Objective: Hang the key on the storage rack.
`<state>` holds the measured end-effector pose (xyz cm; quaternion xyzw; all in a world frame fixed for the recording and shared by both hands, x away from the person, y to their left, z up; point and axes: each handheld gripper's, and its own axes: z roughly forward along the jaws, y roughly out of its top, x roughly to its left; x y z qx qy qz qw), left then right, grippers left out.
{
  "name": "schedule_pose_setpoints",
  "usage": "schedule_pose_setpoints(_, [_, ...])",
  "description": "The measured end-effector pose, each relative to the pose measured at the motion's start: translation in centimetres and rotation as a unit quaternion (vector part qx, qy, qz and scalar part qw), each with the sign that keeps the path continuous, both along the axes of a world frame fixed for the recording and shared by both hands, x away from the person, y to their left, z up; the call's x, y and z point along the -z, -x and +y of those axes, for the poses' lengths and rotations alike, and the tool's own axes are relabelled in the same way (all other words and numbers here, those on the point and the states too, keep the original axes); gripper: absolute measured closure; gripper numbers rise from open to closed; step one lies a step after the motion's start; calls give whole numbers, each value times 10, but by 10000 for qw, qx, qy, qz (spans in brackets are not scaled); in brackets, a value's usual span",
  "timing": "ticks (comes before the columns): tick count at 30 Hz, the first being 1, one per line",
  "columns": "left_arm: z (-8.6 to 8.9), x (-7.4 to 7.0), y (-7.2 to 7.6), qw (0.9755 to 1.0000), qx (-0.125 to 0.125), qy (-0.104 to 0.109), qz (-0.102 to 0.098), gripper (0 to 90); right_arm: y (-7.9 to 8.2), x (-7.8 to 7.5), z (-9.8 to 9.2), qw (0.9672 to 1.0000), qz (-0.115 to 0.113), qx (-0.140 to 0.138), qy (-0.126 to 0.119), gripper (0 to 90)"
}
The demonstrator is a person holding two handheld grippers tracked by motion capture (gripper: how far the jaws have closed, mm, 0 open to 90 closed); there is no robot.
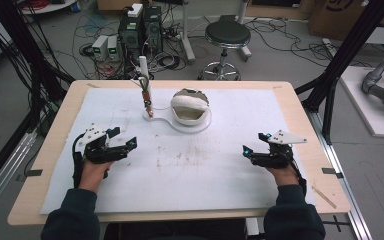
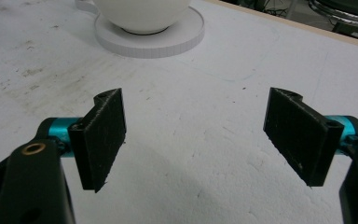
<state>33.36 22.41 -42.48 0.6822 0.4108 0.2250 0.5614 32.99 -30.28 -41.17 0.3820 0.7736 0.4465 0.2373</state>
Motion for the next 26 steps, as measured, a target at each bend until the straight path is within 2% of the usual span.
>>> schedule_pose_setpoints(26, [0,1,0,10000,20,-68,17,179,0,0,-1,10000,-2,41,-22,213])
